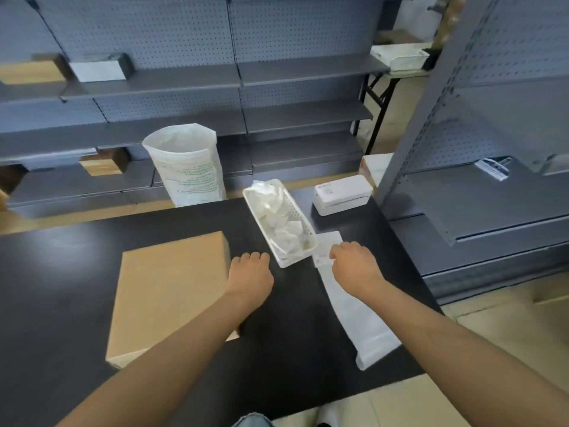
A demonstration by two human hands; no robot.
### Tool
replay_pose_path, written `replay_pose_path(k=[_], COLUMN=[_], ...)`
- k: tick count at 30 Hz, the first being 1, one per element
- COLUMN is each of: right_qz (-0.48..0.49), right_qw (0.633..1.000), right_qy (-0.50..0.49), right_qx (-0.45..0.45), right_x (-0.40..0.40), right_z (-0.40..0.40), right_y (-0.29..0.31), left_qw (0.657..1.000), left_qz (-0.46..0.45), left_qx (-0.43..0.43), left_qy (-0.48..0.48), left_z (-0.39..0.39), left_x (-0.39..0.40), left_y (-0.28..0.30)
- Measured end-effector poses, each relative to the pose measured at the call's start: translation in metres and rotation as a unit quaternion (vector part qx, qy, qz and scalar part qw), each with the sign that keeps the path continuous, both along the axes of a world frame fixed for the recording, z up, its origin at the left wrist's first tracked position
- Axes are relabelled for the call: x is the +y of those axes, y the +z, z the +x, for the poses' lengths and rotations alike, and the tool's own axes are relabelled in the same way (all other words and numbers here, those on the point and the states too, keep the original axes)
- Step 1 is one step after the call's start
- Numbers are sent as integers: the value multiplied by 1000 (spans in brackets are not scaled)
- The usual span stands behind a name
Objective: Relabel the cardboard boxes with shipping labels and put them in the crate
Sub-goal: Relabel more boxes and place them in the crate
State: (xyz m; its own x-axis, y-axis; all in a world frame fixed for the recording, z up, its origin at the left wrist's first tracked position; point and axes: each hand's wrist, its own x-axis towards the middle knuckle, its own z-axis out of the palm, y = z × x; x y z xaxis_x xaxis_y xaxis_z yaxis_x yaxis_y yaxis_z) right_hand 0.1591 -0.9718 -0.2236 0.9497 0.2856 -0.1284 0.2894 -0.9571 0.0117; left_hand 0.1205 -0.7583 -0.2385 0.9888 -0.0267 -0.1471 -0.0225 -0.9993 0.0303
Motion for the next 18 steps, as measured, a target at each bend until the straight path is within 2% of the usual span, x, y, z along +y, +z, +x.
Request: replay_pose_path(k=[7, 18], right_qz=[13, 11], right_qw=[1000, 998], right_qy=[-21, -36], right_qx=[13, 53], right_x=[-63, -80], right_z=[18, 48], right_y=[-3, -28], left_qw=[1000, 995], left_qz=[-6, -67], left_qx=[7, 45], left_qy=[-4, -53], left_z=[12, 57], left_x=[-62, -97], left_y=[-4, -26])
